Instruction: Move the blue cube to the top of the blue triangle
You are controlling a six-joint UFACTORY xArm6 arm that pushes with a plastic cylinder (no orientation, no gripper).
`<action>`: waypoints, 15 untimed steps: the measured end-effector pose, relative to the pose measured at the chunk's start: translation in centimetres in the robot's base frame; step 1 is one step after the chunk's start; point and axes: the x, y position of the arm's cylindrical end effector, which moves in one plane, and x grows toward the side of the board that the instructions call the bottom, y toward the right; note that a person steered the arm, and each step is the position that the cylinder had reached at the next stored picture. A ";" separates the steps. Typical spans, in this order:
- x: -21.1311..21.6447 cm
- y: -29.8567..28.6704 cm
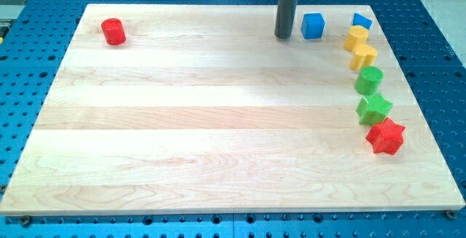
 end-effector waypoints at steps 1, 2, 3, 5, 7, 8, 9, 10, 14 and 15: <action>-0.3 1.5; -0.1 2.6; -1.3 5.4; -5.2 8.5; -8.4 6.8; -8.4 9.4; -8.4 12.4; -8.4 15.2; -8.9 12.5; -9.0 8.7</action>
